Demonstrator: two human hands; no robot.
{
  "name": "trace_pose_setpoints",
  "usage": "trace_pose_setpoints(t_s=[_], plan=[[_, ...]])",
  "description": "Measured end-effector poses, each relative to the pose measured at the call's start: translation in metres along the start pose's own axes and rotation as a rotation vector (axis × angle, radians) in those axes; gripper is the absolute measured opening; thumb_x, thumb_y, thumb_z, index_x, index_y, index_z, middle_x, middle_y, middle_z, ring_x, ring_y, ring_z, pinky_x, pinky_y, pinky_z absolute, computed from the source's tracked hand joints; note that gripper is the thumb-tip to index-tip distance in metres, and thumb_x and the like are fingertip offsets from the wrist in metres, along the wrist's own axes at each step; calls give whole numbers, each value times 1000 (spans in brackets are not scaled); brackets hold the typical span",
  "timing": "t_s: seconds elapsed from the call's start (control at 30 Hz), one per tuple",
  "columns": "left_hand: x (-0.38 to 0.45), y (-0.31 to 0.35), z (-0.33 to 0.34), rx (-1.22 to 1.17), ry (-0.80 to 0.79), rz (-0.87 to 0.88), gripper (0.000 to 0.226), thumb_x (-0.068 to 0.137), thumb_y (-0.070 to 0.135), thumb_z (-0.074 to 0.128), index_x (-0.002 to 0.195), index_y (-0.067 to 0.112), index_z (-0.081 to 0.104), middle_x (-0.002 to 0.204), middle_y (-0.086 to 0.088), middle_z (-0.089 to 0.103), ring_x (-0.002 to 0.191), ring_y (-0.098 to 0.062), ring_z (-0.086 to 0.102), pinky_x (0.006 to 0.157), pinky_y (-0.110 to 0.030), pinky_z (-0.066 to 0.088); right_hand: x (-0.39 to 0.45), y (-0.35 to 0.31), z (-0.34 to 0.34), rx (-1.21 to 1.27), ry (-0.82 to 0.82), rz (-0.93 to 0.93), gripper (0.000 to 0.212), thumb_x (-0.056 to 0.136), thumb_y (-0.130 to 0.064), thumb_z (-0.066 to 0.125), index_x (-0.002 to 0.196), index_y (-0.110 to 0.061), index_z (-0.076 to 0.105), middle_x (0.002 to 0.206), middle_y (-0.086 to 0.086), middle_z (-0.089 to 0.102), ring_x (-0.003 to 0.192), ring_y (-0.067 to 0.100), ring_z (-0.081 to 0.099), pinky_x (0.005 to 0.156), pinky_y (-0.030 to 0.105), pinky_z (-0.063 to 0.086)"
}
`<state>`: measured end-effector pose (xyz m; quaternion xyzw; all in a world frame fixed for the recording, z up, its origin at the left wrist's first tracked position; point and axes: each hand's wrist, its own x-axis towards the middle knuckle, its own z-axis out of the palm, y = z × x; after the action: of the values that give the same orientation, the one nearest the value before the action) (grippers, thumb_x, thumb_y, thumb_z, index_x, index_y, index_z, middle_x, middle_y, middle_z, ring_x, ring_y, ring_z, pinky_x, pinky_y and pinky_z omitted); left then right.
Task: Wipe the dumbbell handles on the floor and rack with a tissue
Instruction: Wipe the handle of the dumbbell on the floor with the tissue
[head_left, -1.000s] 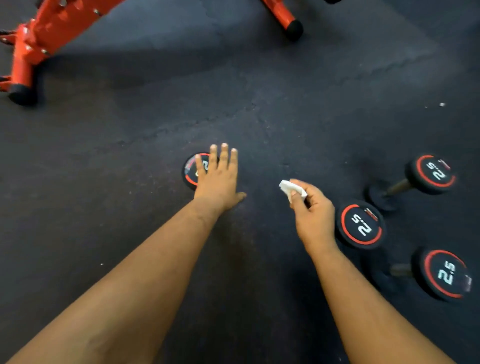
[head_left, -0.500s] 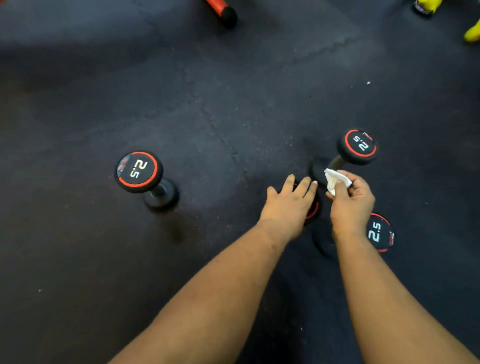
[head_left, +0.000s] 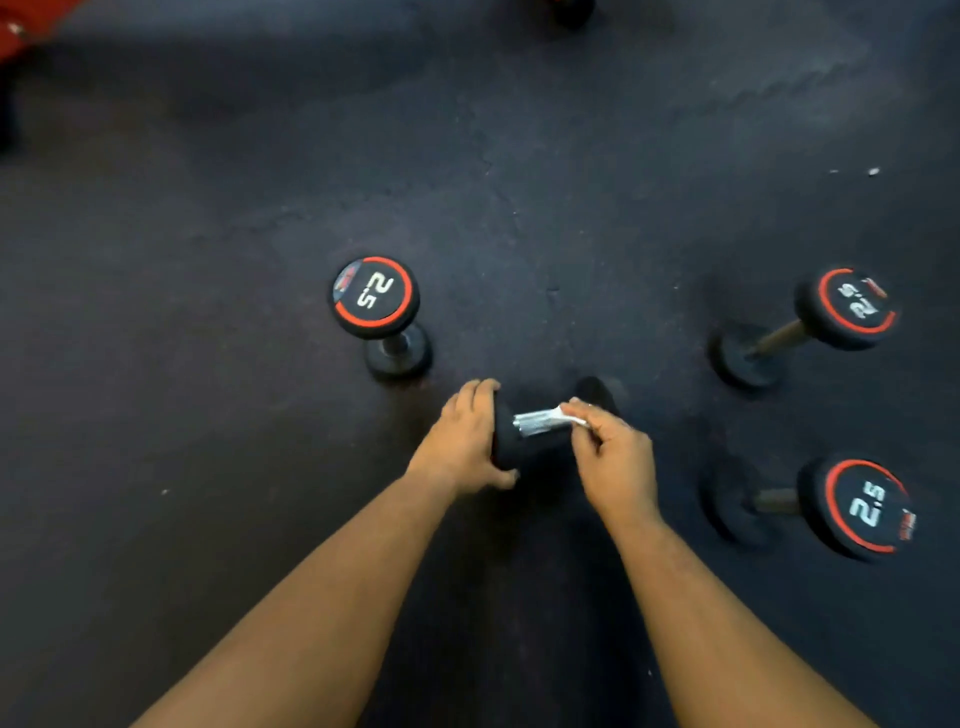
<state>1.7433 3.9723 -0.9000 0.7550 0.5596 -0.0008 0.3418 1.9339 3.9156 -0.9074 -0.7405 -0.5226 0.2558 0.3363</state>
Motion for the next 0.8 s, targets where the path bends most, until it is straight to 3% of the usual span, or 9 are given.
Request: trace_pose_setpoints(t_s=[0.1,0.2,0.33,0.43,0.5,0.63,0.8], plan=[[-18,-24,21,-105,-21,-83,121,63,39,93,156,13,20,161,-5,21,148,-24,26,119,-30,24,-16,1,27,-115,-140,-86,35,87,1,66,112,-20,78,124,-3,71,115,8,63,101,7,37],[-23,-34,33,-113,8,-69,123,63,39,94,157,13,19,163,-6,21,150,-23,25,121,-33,26,-25,2,50,-227,-221,-229,35,88,1,66,117,-18,75,130,1,68,121,13,62,104,25,45],[-23,-35,29,5,18,-64,129,67,50,90,160,11,9,167,-8,14,154,-23,14,124,-36,19,-14,-3,68,-257,-197,-250,36,93,-3,61,126,-16,70,137,4,63,131,17,56,112,33,41],[-21,-34,30,126,45,-35,129,74,51,84,160,9,-2,169,-8,3,156,-22,2,127,-39,11,-9,-3,72,-459,-212,-362,39,92,-4,61,128,-16,68,137,5,64,131,24,56,115,50,37],[-20,-34,34,133,41,-21,125,78,44,83,160,9,-5,169,-8,3,156,-20,2,127,-39,11,-17,3,74,-600,-348,-415,49,94,-9,58,142,-16,55,148,4,54,141,24,45,118,53,29],[-17,-33,34,147,31,-35,119,78,41,83,160,9,3,168,-8,10,156,-21,6,127,-41,14,-34,15,74,-739,-522,-380,75,97,-19,47,161,-20,7,169,-3,6,156,18,-2,123,58,0],[-5,-36,27,160,2,-61,122,72,44,86,160,8,9,167,-9,17,155,-21,13,126,-42,16,-15,-1,71,-761,-538,-369,71,97,-25,46,161,-22,15,168,-7,12,155,13,1,116,66,-9]])
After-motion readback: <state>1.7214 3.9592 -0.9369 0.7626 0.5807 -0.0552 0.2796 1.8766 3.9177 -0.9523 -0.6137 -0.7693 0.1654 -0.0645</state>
